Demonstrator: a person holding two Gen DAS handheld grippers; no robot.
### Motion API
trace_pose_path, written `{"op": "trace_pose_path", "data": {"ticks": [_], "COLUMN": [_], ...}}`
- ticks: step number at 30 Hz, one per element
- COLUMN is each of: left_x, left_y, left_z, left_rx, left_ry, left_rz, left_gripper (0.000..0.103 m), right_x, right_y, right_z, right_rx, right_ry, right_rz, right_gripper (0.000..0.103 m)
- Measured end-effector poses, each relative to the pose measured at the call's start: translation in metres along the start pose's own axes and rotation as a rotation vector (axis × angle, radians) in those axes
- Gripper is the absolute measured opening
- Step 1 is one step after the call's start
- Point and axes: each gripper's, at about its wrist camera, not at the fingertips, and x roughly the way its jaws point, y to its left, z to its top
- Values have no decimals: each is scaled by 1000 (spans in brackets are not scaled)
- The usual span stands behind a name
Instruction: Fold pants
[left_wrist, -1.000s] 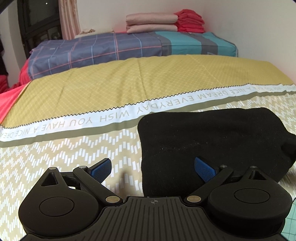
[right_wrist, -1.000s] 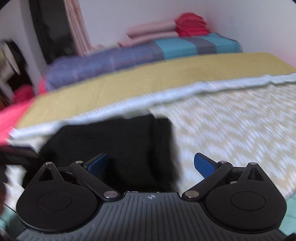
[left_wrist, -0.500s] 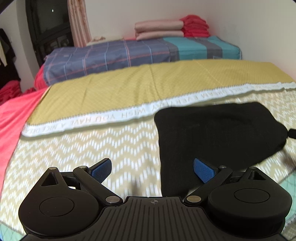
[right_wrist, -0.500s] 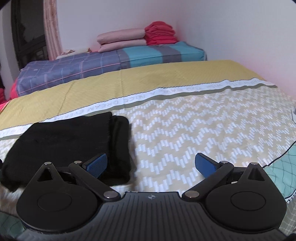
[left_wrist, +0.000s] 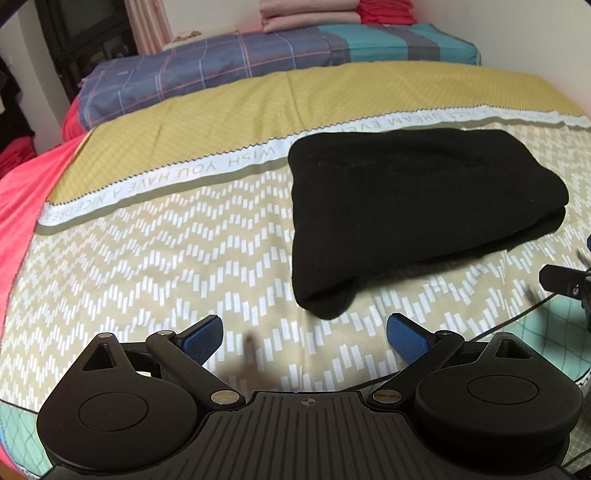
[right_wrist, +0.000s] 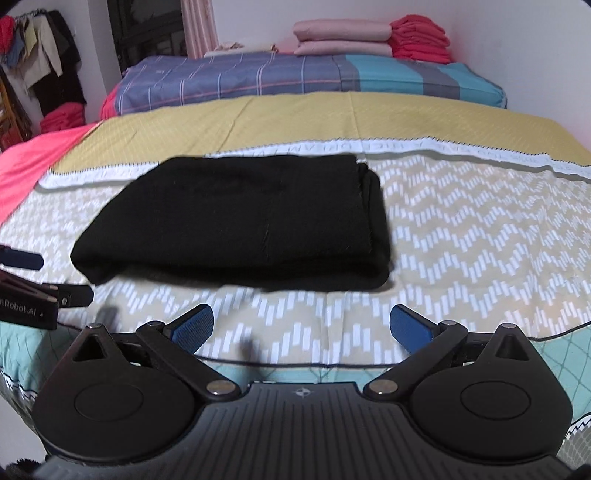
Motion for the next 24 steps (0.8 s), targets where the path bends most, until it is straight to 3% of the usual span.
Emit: {"op": "trace_pose_path", "data": {"ticks": [24], "left_x": [10], "left_y": [-5], "left_z": [4], "left_rx": [23], "left_ry": [27], "left_rz": [-1], "left_gripper": [103], "right_x": [8], "right_y": [8], "right_z": [-4], "right_rx": [-55], "right_ry": [31], "right_rz": [10], "right_gripper": [102]}}
